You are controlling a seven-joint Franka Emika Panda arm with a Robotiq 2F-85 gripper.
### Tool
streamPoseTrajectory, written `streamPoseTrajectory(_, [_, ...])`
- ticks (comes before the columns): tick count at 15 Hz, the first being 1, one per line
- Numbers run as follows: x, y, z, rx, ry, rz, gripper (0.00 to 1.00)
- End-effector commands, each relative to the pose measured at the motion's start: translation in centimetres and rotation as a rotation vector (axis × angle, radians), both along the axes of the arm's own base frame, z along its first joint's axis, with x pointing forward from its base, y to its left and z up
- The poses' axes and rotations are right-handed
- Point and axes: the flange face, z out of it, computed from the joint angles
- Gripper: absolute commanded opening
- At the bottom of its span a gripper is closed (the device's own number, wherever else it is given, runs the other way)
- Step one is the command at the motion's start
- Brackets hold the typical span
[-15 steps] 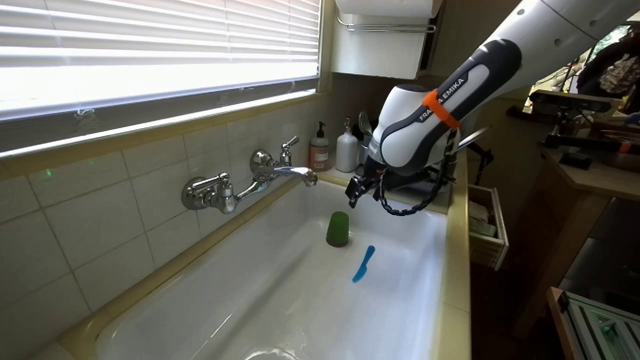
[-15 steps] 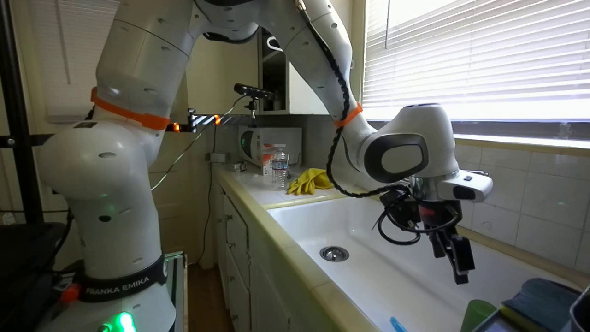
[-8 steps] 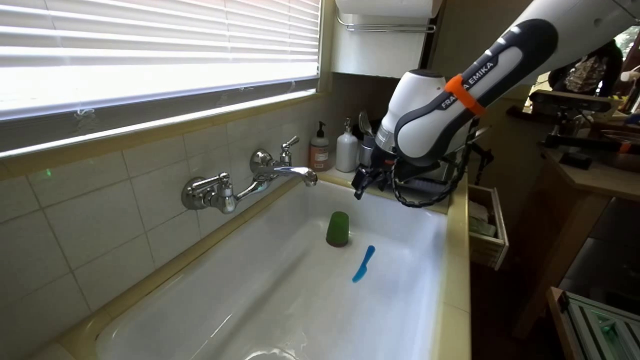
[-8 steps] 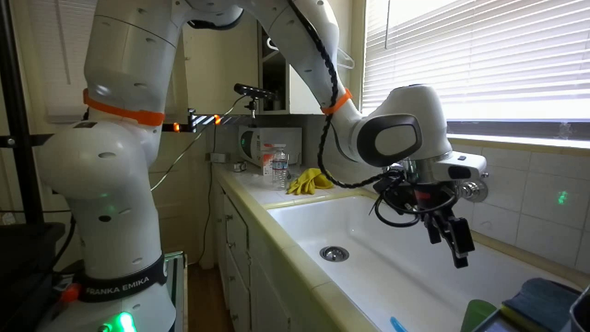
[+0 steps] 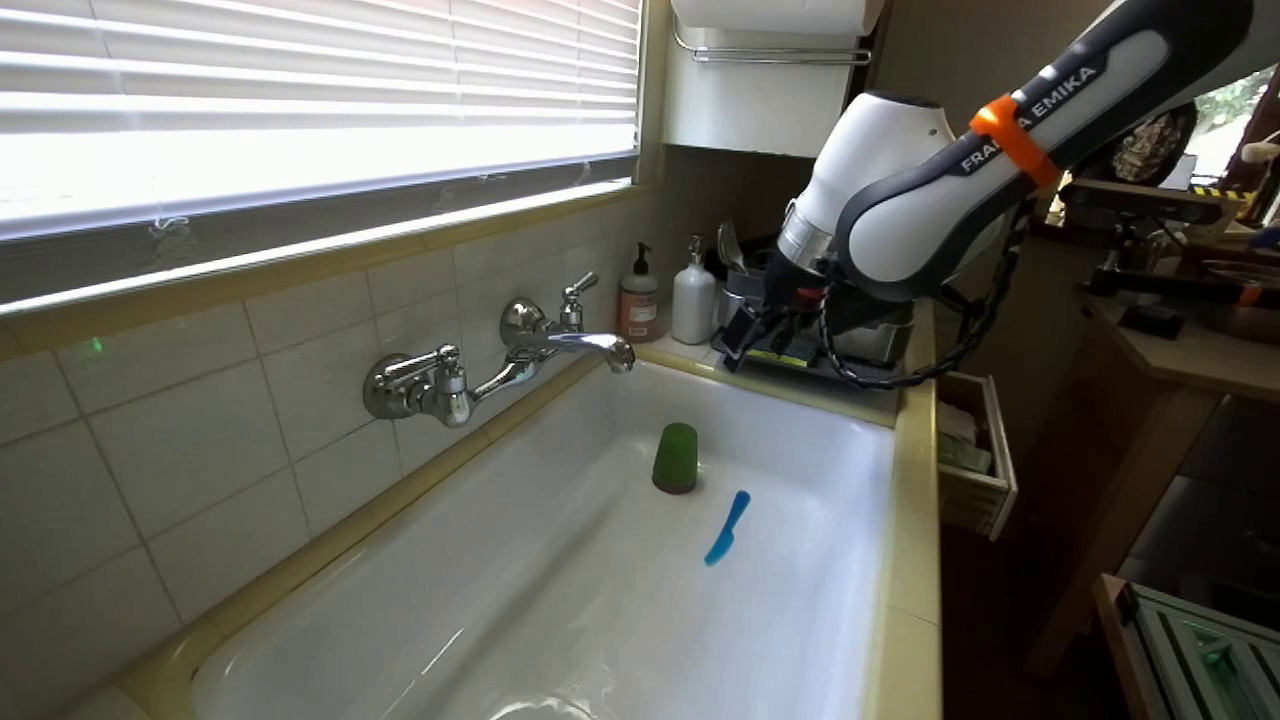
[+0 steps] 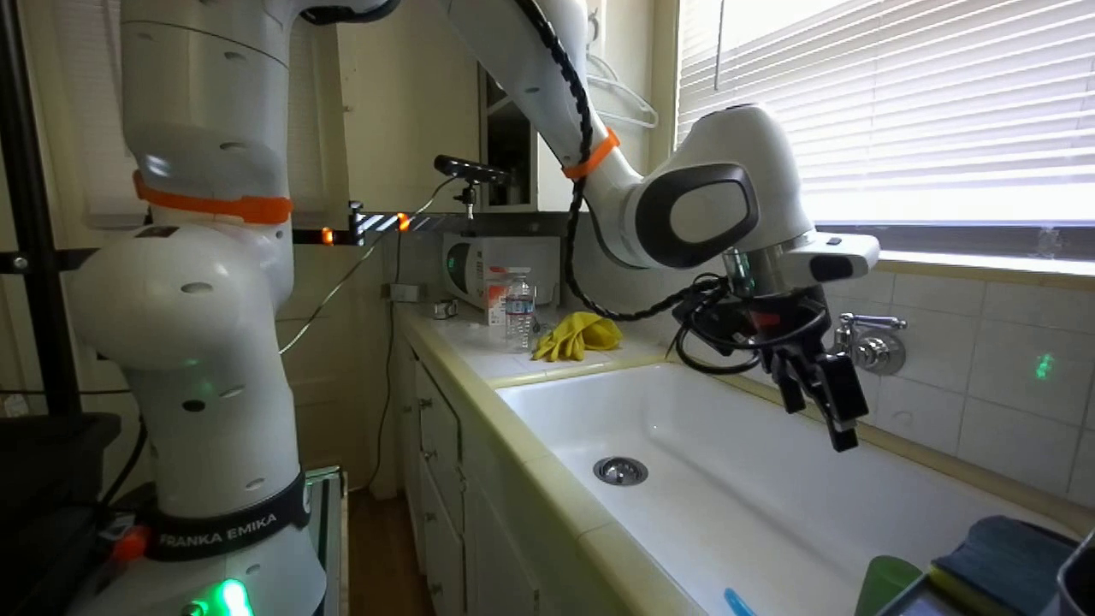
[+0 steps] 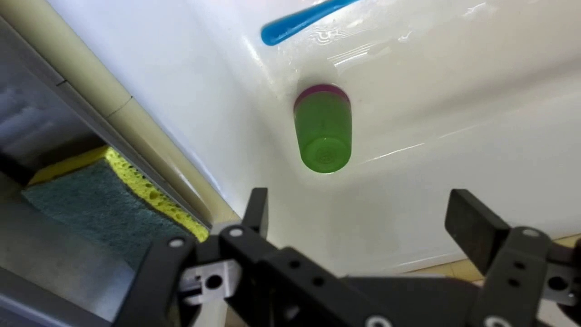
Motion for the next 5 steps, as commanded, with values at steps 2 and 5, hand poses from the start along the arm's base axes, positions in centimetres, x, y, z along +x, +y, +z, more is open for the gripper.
streamPoseTrajectory(2, [-0.09,-0.03,0.6,0.001,-0.012,0.001,1.0])
streamPoseTrajectory(5, [0.05,-0.02,0.2,0.001,-0.005,0.002,1.0])
